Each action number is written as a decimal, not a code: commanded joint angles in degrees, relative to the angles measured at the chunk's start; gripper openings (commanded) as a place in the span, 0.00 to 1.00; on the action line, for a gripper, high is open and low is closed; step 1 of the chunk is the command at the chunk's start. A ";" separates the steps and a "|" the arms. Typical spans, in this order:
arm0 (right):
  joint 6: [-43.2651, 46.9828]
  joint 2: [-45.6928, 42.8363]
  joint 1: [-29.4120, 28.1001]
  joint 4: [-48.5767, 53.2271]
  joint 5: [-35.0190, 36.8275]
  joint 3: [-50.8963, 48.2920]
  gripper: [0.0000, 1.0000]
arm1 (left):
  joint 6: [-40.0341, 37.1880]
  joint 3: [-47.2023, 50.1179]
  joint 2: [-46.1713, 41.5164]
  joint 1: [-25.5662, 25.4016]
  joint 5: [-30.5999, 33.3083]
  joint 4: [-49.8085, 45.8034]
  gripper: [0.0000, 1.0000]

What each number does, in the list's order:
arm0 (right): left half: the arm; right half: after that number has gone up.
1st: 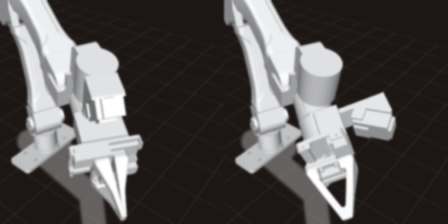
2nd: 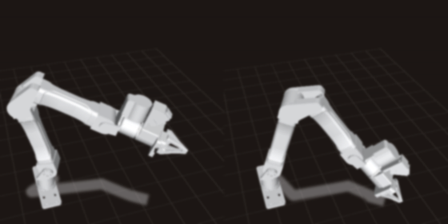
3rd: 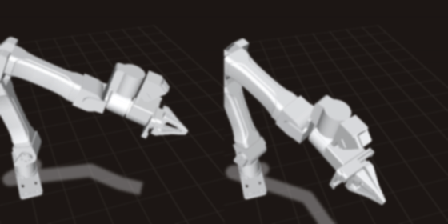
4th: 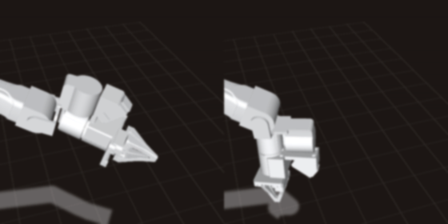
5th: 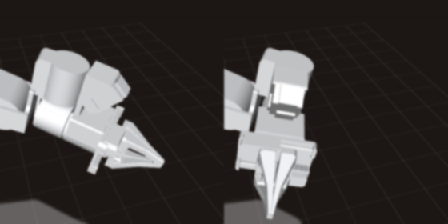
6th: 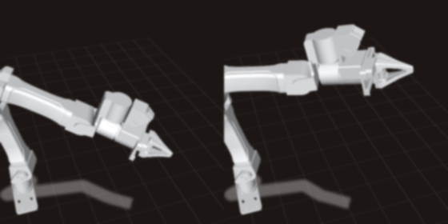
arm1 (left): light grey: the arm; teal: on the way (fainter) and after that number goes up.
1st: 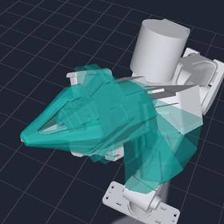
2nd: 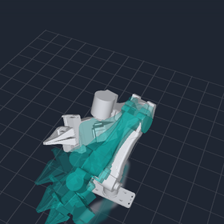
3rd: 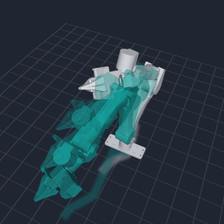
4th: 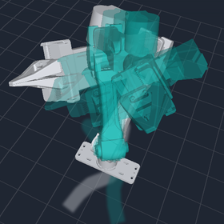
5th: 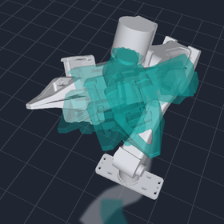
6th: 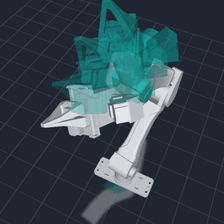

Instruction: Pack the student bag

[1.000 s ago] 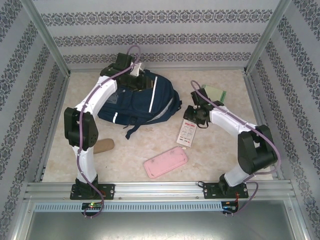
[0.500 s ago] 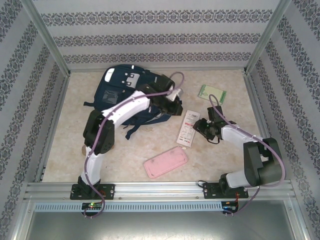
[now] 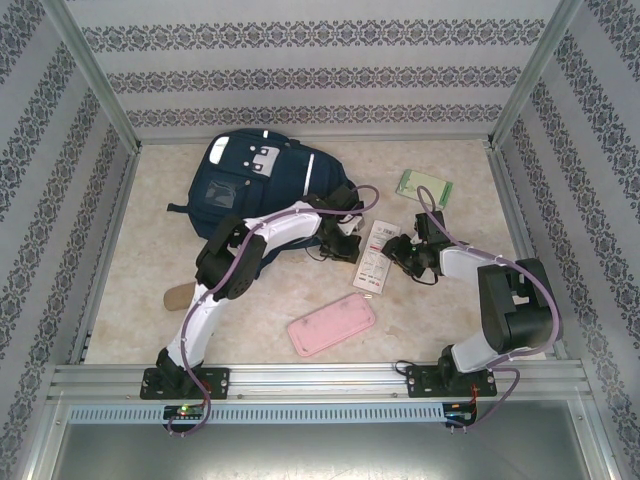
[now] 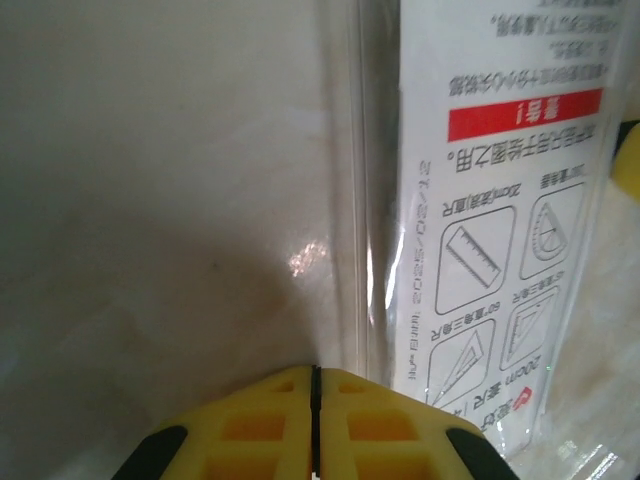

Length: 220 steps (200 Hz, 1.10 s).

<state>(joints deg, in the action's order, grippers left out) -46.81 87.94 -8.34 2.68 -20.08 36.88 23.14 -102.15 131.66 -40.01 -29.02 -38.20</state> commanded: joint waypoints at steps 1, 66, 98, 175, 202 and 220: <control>-0.75 2.29 -0.17 -4.24 -3.36 -0.67 0.44 | 1.29 0.07 2.00 -0.37 -0.11 0.62 0.09; -6.49 5.22 -0.54 -18.97 -15.91 -2.16 0.39 | 1.48 -0.68 2.55 -1.48 -1.88 0.45 0.08; -6.85 3.76 -0.41 -20.33 -16.58 -2.51 0.31 | 1.29 -0.95 2.02 -1.52 -1.93 0.05 0.08; -3.39 -0.95 1.21 -12.88 -11.47 -3.11 0.00 | -2.00 -5.70 -2.96 0.48 3.58 -5.65 0.11; -2.98 -4.10 2.09 -11.39 -10.45 -3.48 0.00 | -4.34 -10.93 -4.90 1.96 11.18 -9.39 0.21; -3.01 -6.22 2.28 -10.13 -9.82 -3.23 0.00 | -5.61 -14.81 -4.61 2.68 18.85 -11.06 0.27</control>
<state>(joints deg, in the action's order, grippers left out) -50.96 84.71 -6.66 -10.09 -31.75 34.11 20.93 -111.28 130.87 -39.09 -21.26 -44.60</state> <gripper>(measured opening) 0.075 0.258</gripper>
